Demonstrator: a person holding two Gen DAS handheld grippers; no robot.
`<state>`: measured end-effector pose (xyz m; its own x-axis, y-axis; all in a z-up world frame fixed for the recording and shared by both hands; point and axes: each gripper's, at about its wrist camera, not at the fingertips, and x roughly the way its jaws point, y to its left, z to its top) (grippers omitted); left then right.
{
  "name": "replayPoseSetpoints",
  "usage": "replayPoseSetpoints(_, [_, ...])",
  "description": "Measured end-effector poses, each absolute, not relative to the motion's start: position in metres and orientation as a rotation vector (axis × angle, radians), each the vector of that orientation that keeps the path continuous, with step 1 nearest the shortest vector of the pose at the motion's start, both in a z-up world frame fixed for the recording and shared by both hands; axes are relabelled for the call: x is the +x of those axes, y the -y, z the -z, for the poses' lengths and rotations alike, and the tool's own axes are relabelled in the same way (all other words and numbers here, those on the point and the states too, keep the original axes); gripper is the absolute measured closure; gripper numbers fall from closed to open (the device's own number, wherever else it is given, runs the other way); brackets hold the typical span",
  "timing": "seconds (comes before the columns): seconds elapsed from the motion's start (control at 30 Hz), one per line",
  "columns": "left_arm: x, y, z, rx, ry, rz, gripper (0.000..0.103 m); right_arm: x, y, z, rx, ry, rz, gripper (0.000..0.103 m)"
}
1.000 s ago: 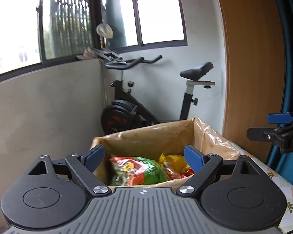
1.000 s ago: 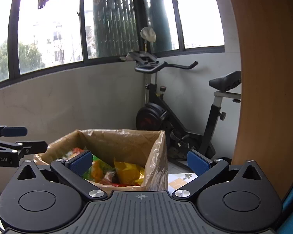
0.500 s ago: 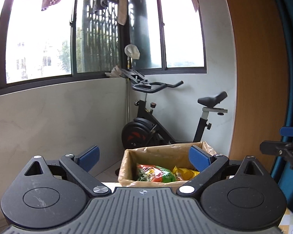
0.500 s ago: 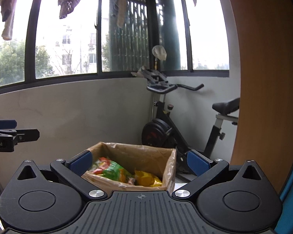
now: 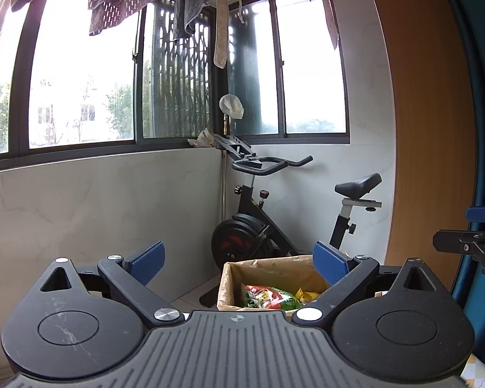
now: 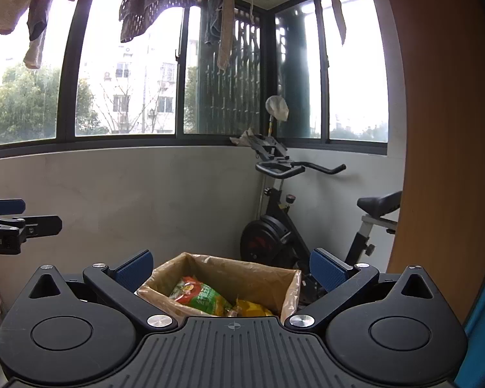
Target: Organize snacks
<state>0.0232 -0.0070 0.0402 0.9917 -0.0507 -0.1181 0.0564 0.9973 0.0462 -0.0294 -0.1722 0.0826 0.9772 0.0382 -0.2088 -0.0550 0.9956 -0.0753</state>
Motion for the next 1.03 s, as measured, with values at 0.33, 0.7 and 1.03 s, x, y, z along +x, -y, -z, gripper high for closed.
replayPoseSetpoints(0.33, [0.0258,0.0017,-0.0358,-0.025,-0.129,0.02,0.004,-0.0261,0.1709,-0.0808,-0.079,-0.219,-0.04,0.0])
replayPoseSetpoints(0.7, [0.0248,0.0101,-0.0362,-0.034,-0.127,-0.01,0.004,-0.0224,0.1733,-0.08,-0.067,-0.225,-0.02,0.0])
replayPoseSetpoints(1.03, [0.0255,0.0087,-0.0345,-0.034,-0.124,-0.002,0.004,-0.0246,0.1723,-0.0783,-0.068,-0.225,-0.018,0.0])
